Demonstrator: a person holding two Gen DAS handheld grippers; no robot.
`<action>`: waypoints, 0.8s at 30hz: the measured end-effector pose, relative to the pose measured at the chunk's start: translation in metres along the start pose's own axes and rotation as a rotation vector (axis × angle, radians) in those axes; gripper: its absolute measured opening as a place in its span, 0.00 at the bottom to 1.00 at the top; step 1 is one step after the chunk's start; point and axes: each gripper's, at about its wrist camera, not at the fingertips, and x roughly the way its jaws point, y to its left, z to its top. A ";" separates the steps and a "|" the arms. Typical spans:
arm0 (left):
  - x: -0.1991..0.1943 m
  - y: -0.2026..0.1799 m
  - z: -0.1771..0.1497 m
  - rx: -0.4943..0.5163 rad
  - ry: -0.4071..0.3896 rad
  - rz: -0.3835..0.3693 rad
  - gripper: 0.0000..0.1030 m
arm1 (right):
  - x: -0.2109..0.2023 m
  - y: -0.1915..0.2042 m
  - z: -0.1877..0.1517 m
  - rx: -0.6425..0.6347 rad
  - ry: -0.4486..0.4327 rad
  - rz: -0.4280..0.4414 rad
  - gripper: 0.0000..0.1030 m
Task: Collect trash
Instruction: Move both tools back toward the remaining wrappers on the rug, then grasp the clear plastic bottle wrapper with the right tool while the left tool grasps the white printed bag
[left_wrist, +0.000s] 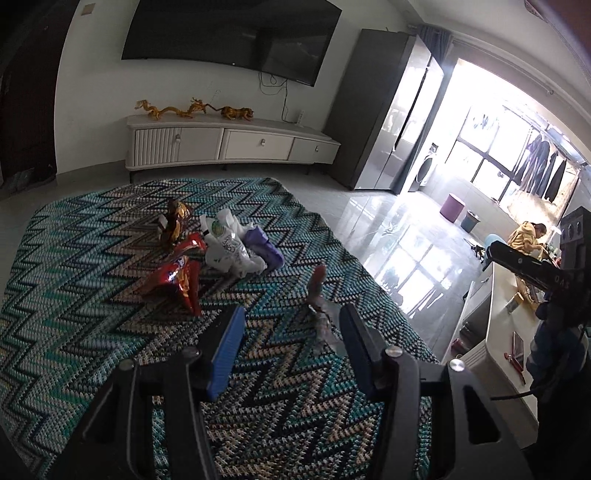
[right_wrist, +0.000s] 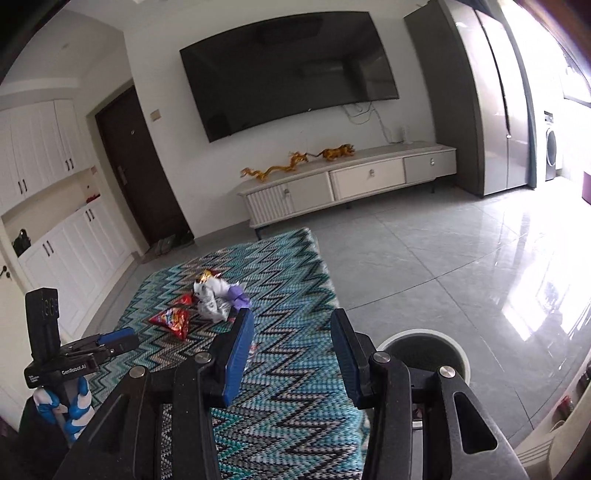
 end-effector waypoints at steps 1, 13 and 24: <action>0.005 0.002 0.000 -0.008 0.009 -0.005 0.50 | 0.006 0.003 -0.001 -0.003 0.013 0.007 0.40; 0.110 0.038 0.015 -0.125 0.097 0.078 0.51 | 0.063 0.007 -0.021 -0.016 0.149 0.069 0.40; 0.162 0.070 0.055 -0.183 0.105 0.159 0.57 | 0.126 0.023 -0.031 -0.056 0.265 0.166 0.40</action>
